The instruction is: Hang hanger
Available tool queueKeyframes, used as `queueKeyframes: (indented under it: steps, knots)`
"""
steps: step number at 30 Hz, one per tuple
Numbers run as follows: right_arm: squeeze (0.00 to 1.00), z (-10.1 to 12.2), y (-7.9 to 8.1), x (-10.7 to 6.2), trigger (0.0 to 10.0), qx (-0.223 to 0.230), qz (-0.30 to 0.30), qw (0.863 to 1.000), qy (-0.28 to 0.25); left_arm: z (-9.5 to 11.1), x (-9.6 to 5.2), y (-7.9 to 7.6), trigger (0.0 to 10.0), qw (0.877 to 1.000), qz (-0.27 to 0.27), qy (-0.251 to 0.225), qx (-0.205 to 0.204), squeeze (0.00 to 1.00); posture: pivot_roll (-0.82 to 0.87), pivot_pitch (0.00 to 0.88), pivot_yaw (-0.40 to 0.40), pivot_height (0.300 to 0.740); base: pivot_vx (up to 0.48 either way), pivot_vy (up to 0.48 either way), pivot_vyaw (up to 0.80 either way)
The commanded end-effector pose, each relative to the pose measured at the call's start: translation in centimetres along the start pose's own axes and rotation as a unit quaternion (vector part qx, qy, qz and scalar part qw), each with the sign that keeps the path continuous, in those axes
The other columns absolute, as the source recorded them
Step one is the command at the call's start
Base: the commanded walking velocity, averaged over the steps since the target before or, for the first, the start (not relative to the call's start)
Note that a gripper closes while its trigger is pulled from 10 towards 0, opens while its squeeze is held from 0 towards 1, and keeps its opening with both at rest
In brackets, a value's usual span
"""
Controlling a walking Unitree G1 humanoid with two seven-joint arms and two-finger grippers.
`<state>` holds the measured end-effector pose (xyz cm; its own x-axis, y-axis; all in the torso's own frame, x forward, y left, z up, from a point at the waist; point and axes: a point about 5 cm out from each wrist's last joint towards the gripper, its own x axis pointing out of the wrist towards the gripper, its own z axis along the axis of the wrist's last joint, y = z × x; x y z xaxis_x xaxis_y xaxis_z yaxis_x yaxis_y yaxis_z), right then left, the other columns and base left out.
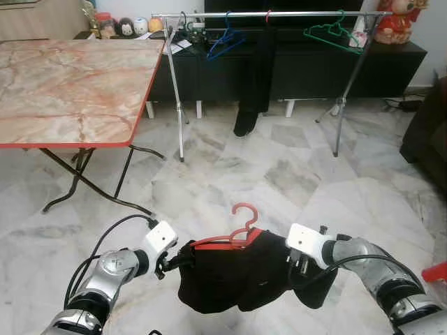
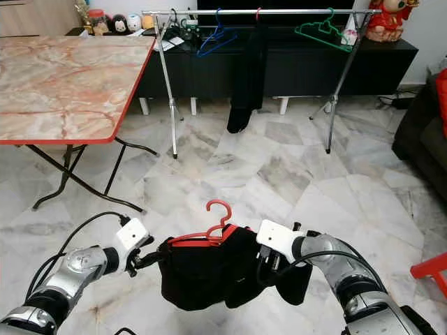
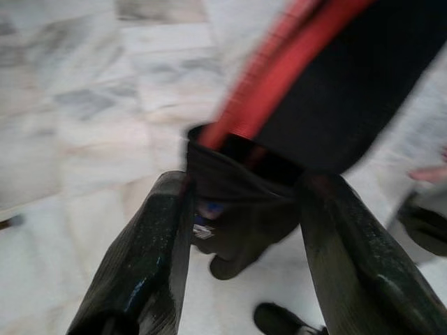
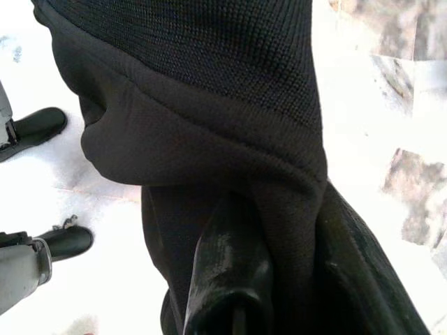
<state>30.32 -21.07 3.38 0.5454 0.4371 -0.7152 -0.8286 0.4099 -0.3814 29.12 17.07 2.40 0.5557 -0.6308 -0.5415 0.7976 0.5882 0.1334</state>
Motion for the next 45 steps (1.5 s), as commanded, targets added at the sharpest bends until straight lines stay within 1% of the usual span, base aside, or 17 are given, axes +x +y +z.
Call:
queueKeyframes:
  steps: [1, 4, 7, 15, 23, 24, 25, 29, 31, 36, 39, 41, 42, 45]
  knots:
    - [0.0, 0.5, -1.0, -0.2, 10.0, 0.001, -0.017, 1.0, -0.007, -0.5, -0.1, -0.6, 10.0, 1.0, -0.024, 0.014, 0.007, 0.0, -0.06, 0.0, -0.04, 0.727, 0.0, 0.0, 0.0]
    - [0.0, 0.7, -1.0, -0.1, 10.0, 0.001, -0.021, 1.0, -0.006, -0.6, 0.1, -1.2, 10.0, 0.999, -0.043, 0.009, -0.006, 0.0, -0.06, 0.0, -0.04, 0.727, 0.0, 0.0, 0.0]
    - [0.0, 1.0, -0.9, 0.2, 10.0, 0.001, -0.02, 1.0, -0.01, -0.5, 0.2, -1.3, 10.0, 0.999, -0.046, 0.005, -0.008, 0.0, -0.06, 0.0, -0.043, 0.727, 0.0, 0.0, 0.0]
    - [0.0, 1.8, -0.6, 0.7, 10.0, 0.005, -0.014, 1.0, -0.025, 0.4, 0.4, -1.1, 10.0, 0.999, -0.03, -0.015, 0.018, 0.0, -0.06, 0.0, -0.043, 0.727, 0.0, 0.0, 0.0]
    - [0.0, 2.2, -0.6, 0.9, 10.0, 0.002, -0.012, 1.0, -0.028, 0.3, 0.7, -1.4, 10.0, 0.999, -0.033, -0.001, 0.035, 0.0, -0.06, 0.0, -0.042, 0.727, 0.0, 0.0, 0.0]
    - [0.0, 2.3, -0.6, 0.9, 10.0, 0.003, -0.013, 0.999, -0.029, 0.0, 0.8, -1.5, 10.0, 0.998, -0.037, 0.011, 0.041, 0.0, -0.06, 0.0, -0.042, 0.727, 0.0, 0.0, 0.0]
    - [0.0, 2.3, -0.6, 0.9, 10.0, 0.003, -0.013, 0.999, -0.029, 0.0, 0.8, -1.5, 10.0, 0.998, -0.037, 0.011, 0.041, 0.0, -0.06, 0.0, -0.042, 0.727, 0.0, 0.0, 0.0]
    - [0.0, 2.3, -0.6, 1.0, 10.0, 0.002, -0.012, 0.999, -0.03, -0.8, 0.9, -2.0, 10.0, 0.997, -0.042, 0.04, 0.057, 0.0, -0.06, 0.0, -0.042, 0.727, 0.0, 0.0, 0.0]
    - [0.0, 2.4, -0.5, 1.1, 10.0, 0.002, -0.01, 0.999, -0.031, -1.0, 1.0, -2.2, 10.0, 0.996, -0.041, 0.044, 0.058, 0.0, -0.06, 0.0, -0.042, 0.727, 0.0, 0.0, 0.0]
    - [0.0, 2.4, -0.4, 1.1, 10.0, 0.002, -0.009, 0.999, -0.033, -1.1, 1.3, -2.3, 10.0, 0.997, -0.028, 0.048, 0.059, 0.0, -0.06, 0.0, -0.042, 0.727, 0.0, 0.0, 0.0]
    - [0.0, 2.5, -0.4, 1.1, 10.0, 0.002, -0.009, 0.999, -0.034, -0.8, 1.4, -2.0, 10.0, 0.997, -0.006, 0.043, 0.061, 0.0, -0.06, 0.0, -0.042, 0.727, 0.0, 0.0, 0.0]
    - [0.0, 2.5, -0.4, 1.1, 10.0, 0.003, -0.008, 0.999, -0.035, -0.4, 1.5, -1.5, 10.0, 0.997, 0.029, 0.032, 0.065, 0.0, -0.06, 0.0, -0.042, 0.727, 0.0, 0.0, 0.0]
    - [0.0, 2.5, -0.4, 1.1, 10.0, 0.003, -0.008, 0.999, -0.035, -0.4, 1.5, -1.5, 10.0, 0.997, 0.029, 0.032, 0.065, 0.0, -0.06, 0.0, -0.042, 0.727, 0.0, 0.0, 0.0]
    - [0.0, 2.6, -0.4, 1.2, 10.0, 0.003, -0.007, 0.999, -0.036, 0.1, 1.7, -1.1, 10.0, 0.995, 0.057, 0.023, 0.075, 0.0, -0.06, 0.0, -0.042, 0.727, 0.0, 0.0, 0.0]
